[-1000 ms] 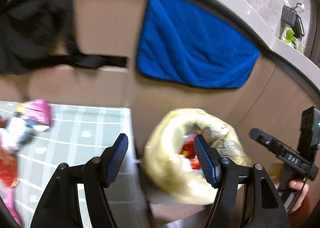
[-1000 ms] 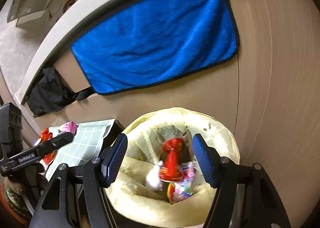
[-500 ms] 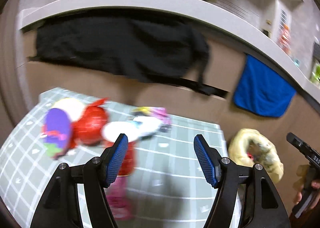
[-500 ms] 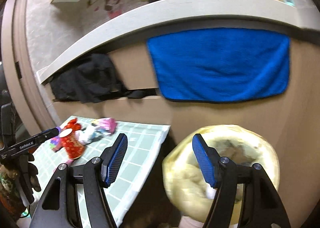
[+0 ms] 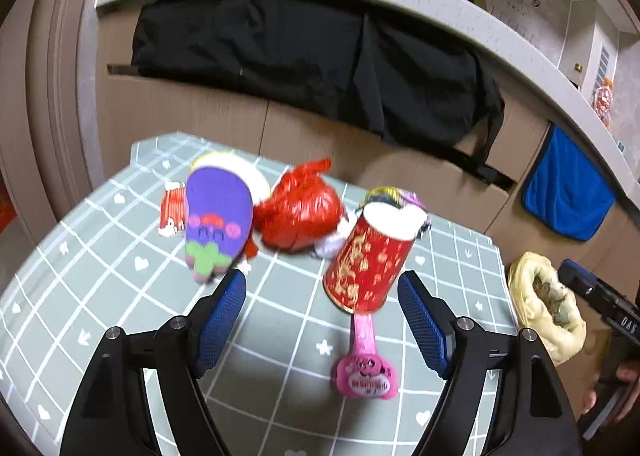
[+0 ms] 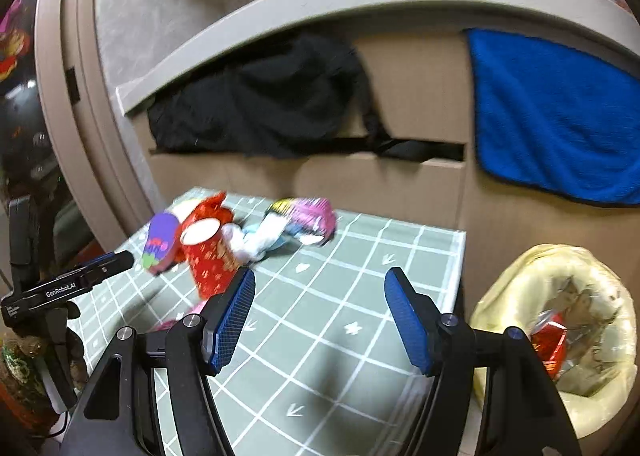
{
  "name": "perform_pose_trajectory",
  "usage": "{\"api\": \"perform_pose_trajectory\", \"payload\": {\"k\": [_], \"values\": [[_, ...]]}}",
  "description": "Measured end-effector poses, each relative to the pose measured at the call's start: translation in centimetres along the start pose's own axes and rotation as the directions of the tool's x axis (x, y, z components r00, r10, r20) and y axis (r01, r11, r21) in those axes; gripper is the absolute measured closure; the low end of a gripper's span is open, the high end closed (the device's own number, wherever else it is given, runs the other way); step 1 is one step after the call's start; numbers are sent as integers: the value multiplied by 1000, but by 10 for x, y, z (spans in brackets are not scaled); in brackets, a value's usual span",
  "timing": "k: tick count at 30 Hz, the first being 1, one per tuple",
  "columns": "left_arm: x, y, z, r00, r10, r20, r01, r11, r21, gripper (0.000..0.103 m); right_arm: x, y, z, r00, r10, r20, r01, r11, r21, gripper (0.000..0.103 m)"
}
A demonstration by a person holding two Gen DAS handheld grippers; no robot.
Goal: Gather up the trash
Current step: 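Move both tools back toward the remaining trash on the table, then grasp the red paper cup with the left tool while the right tool grasps the pink wrapper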
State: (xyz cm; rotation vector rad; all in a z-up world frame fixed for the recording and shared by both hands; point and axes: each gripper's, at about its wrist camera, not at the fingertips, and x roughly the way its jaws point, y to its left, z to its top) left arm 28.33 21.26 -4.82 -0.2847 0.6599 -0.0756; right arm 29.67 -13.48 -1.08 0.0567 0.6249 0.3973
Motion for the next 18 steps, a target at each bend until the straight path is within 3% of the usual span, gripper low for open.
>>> {"api": "perform_pose_trajectory", "payload": {"k": [6,11,17,18], "values": [[8,-9,-3,1000,-21,9,21,1000,7,25,13,16,-10,999,-5,-41,3,999,-42,38],[31,-33,10,999,-46,7,46,998,41,25,18,6,-12,998,-5,-59,5,1000,-6,38],[86,-58,24,998,18,-54,-13,997,79,26,19,-11,-17,997,-3,-74,6,999,39,38],[93,-57,25,997,17,-76,-12,998,64,31,19,-14,-18,997,-4,-77,8,999,46,38]]}}
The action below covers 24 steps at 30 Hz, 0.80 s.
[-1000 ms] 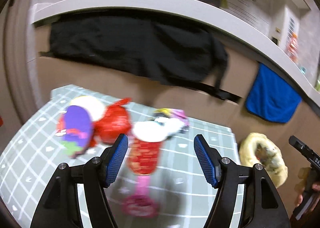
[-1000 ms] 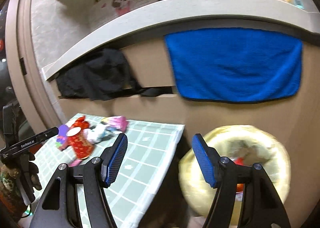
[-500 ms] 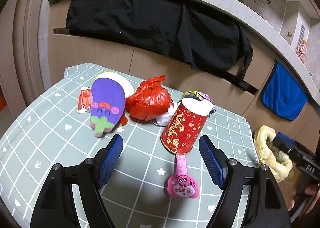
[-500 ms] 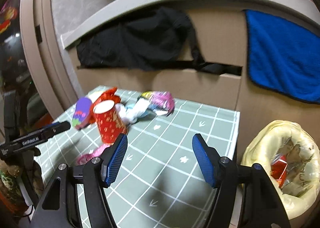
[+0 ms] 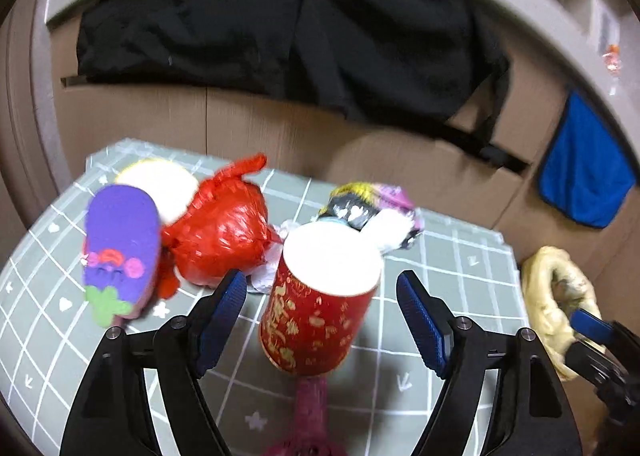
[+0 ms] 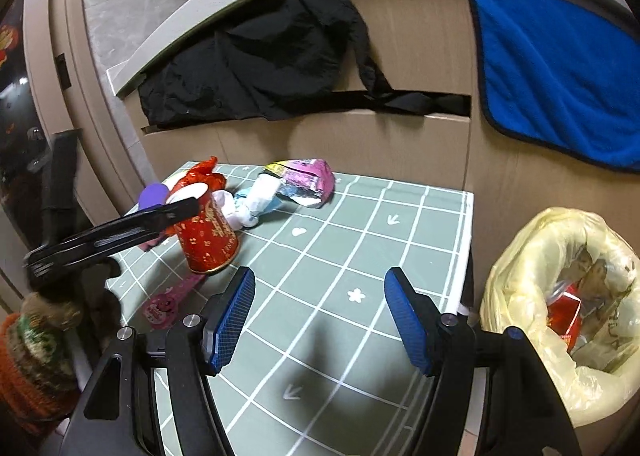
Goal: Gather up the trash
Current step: 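Grasp the red paper cup with the left tool while the right tool grasps the pink wrapper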
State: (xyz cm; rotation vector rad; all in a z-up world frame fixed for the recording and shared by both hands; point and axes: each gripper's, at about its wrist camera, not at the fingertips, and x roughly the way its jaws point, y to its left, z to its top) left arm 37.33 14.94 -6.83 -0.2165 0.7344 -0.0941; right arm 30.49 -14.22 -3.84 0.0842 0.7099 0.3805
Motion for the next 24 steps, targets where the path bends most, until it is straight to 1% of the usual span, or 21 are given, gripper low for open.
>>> {"api": "perform_pose_trajectory", "payload": {"k": [1,2,3,4,6,7,8,9,11,12,14,15,16,18,22,24], "values": [[4,2,1,1000,1,-13,-1,1000,-15,43,-1,-2,-1,1000,0,-3,0,1000,6,38],[6,5,4,1000,11,-25,-12,999,-36,47,-1,-4,-1,1000,-1,-8,1,1000,11,38],[3,9,5,1000,13,-27,-14,998,-61,46,-2,-5,-1,1000,-2,-14,2,1000,12,38],[-2,14,6,1000,-5,-21,4,997,-81,47,-3,-4,0,1000,-4,-22,4,1000,3,38],[-20,24,8,997,-72,2,72,992,-102,47,-5,1,2,1000,-3,-27,3,1000,-15,38],[-38,32,7,995,-94,36,97,990,-107,47,-5,6,4,999,8,-31,-8,1000,-26,38],[-49,38,7,994,-92,61,98,989,-109,47,-4,12,5,999,17,-35,-18,999,-35,38],[-70,50,5,992,-68,104,80,990,-114,47,-3,17,5,999,25,-38,-27,999,-44,38],[-97,67,3,987,-38,159,58,991,-123,47,4,35,6,998,47,-47,-50,996,-70,38],[-112,79,1,982,-10,188,36,991,-132,47,11,46,7,996,62,-58,-66,994,-81,38],[-130,95,-3,976,38,215,-7,990,-141,47,24,67,5,992,90,-83,-98,991,-91,38],[-139,105,-7,973,68,222,-35,989,-147,47,34,82,1,988,113,-108,-123,988,-94,38],[-143,113,-10,971,80,223,-46,987,-154,47,43,97,-3,983,131,-131,-145,984,-100,38],[-150,134,-20,974,98,206,-59,981,-187,47,56,123,-13,976,139,-165,-161,978,-130,39],[-152,164,-36,980,102,168,-59,969,-241,47,78,164,-31,969,110,-219,-156,966,-207,39],[-152,175,-42,983,99,156,-56,964,-260,47,92,176,-37,967,57,-247,-119,963,-243,39]]}}
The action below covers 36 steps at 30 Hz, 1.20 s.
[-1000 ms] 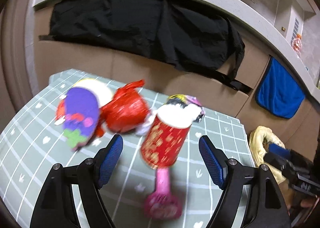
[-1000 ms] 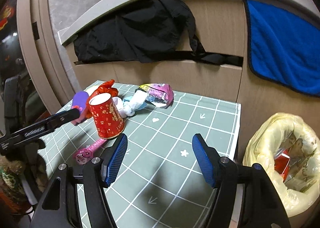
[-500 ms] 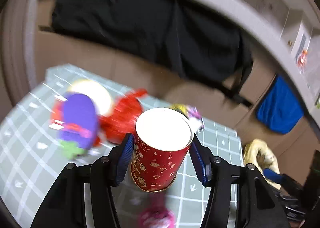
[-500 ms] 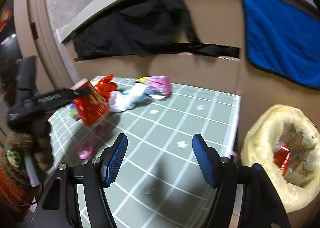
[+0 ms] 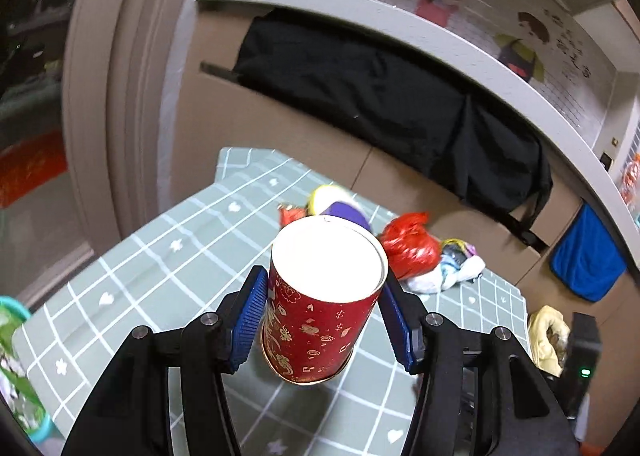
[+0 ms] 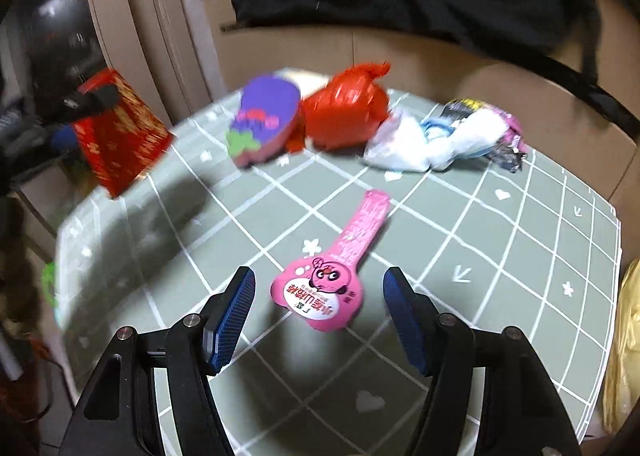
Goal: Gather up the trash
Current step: 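Grasp the red paper cup with the left tool while the right tool grasps the pink wrapper, then carry the red cup and pink wrapper with both tools over the bin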
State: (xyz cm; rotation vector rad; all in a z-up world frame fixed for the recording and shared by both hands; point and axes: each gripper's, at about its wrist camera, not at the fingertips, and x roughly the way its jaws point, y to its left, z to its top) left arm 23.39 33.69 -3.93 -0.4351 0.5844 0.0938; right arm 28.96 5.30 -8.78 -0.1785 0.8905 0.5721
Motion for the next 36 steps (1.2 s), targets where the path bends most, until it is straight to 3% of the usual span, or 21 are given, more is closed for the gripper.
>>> {"api": "perform_pose_trajectory", "payload": {"k": [4,6,11,14,24,36], "values": [[2,8,-7,1000,-6,-18,5,1000,-14,47,21,3,1,998,-36,-54,35,999,-10,42],[4,7,-8,1000,-14,-28,13,1000,-13,47,24,3,1,997,-51,-57,50,998,-25,54],[2,-8,-11,999,-46,-29,47,999,25,47,-1,0,-2,999,-53,-6,53,998,-39,55],[2,-23,-10,995,-92,-28,93,995,36,47,-25,-13,-5,999,-37,17,37,999,18,55],[18,-113,-12,965,-250,-75,258,957,131,47,-102,-56,-18,988,-98,120,83,989,123,55],[24,-213,-13,944,-316,-99,331,914,236,47,-169,-114,-31,958,-184,222,143,971,189,54]]}}
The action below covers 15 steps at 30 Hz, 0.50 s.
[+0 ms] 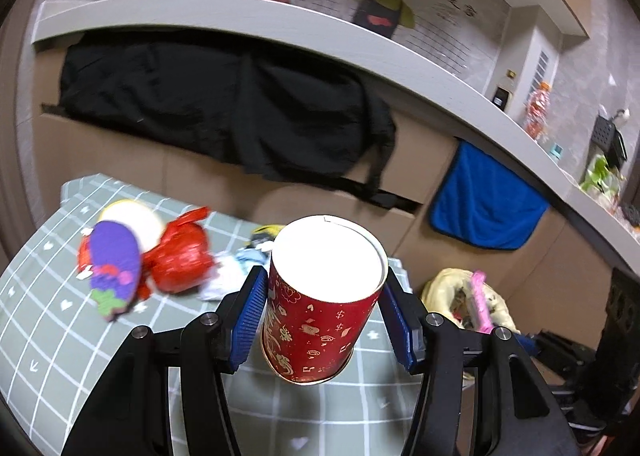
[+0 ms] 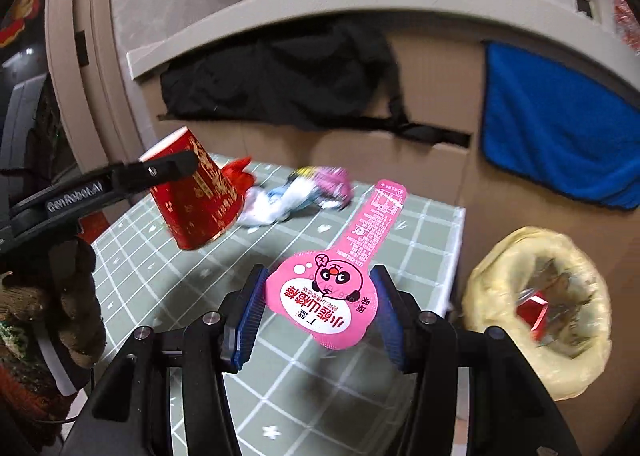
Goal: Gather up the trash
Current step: 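Carry the red cup and pink wrapper with both tools over the bin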
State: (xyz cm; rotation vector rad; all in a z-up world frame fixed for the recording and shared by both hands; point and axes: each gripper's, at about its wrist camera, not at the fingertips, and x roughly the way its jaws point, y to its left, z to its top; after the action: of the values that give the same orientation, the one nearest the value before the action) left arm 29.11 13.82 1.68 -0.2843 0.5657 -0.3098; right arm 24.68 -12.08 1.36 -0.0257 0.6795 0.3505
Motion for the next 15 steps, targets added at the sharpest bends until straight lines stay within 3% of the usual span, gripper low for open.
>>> {"api": "perform_pose_trajectory", "payload": {"k": [8,15], "values": [[29,-69,8,997,-75,-17,76,994,76,47,-42,-63,16,988,-118,97,115,993,31,54],[57,-135,13,987,-158,-22,160,979,130,47,-76,-131,24,962,-226,155,215,973,82,54]]}}
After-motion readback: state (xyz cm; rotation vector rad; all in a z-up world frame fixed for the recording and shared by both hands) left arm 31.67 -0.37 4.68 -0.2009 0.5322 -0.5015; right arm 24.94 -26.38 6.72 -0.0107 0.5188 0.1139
